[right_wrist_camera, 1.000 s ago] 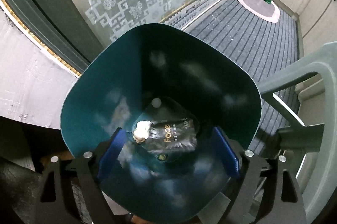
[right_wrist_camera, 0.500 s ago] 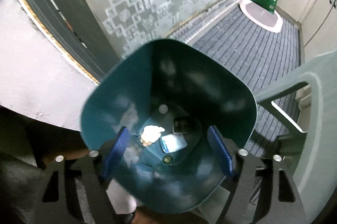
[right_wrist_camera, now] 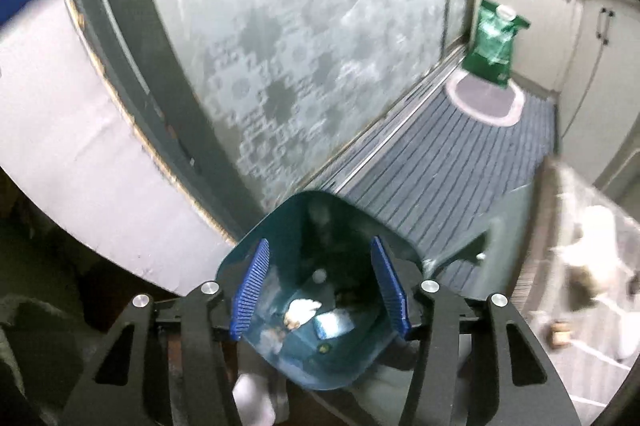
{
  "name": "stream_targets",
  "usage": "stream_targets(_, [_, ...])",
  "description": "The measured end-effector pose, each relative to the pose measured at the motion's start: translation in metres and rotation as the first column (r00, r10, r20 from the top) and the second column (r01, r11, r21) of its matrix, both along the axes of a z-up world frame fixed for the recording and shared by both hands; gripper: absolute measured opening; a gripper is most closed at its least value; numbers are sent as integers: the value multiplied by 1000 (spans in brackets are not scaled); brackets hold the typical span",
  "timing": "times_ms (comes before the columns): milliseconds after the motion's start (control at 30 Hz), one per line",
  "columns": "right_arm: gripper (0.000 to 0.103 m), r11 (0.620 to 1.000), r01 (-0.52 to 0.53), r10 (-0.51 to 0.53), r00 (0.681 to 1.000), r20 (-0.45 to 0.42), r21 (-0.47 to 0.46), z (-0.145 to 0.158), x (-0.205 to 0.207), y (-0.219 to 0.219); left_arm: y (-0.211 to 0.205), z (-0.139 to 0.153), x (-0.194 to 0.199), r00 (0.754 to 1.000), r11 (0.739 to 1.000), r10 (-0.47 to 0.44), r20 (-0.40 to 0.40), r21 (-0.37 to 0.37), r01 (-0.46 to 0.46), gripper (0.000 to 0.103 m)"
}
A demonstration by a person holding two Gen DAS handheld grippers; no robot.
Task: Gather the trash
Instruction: 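Move both grippers back toward the cloth-covered stool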
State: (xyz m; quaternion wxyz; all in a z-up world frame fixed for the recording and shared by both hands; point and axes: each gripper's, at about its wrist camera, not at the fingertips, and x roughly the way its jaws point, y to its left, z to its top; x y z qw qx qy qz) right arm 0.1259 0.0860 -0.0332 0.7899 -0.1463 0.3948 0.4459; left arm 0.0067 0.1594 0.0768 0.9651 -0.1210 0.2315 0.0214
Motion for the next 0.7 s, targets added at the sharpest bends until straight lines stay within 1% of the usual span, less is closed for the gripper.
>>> stream_targets(167, [54, 995, 89, -91, 995, 39, 37, 22, 23, -50, -21, -5, 18, 999, 999, -34, -16, 1, 34, 46])
stream_targets(367, [54, 978, 194, -198, 979, 47, 78, 35, 52, -111, -53, -11, 39, 996, 997, -78, -42, 24, 80, 46])
stream_targets(533, [54, 958, 262, -269, 962, 47, 117, 43, 65, -160, -82, -26, 61, 989, 991, -117, -91, 54, 122, 46])
stream_targets(567, [54, 955, 270, -277, 960, 46, 121, 44, 67, -164, -86, -29, 65, 987, 990, -122, -101, 61, 128, 46])
stream_targets(700, [52, 940, 310, -319, 947, 43, 144, 47, 74, -196, -108, -50, 83, 977, 983, -139, -163, 99, 156, 46])
